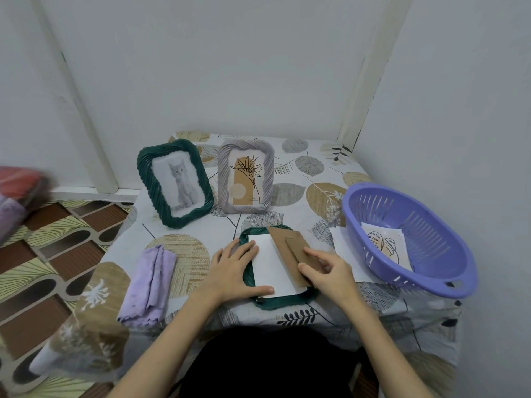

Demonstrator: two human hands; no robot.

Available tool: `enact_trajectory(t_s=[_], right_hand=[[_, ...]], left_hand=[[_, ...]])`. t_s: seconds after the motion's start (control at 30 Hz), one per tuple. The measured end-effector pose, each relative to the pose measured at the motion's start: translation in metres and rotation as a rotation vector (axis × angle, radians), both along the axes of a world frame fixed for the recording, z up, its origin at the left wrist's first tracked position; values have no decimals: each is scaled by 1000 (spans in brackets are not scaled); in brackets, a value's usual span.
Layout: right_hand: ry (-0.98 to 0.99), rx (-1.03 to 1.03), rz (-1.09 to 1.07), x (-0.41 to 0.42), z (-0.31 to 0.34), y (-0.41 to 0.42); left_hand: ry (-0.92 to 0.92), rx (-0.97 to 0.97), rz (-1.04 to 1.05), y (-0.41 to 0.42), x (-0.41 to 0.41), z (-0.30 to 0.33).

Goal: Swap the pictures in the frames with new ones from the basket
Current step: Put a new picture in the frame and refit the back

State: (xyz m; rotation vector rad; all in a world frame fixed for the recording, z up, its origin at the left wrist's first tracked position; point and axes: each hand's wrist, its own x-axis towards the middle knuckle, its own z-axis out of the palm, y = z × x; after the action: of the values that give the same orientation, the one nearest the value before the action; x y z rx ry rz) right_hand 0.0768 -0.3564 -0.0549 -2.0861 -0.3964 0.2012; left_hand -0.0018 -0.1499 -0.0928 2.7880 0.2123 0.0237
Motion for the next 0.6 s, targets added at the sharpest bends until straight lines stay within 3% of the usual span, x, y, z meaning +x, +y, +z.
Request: enact_trajectory(t_s=[0.17, 0.6], right_hand=[[-11, -79, 107, -12, -3, 11], [-28, -204, 97, -3, 1, 23]], left_hand=[[-20, -21, 15, 0, 0, -3], [-20, -41, 43, -3, 1, -3]])
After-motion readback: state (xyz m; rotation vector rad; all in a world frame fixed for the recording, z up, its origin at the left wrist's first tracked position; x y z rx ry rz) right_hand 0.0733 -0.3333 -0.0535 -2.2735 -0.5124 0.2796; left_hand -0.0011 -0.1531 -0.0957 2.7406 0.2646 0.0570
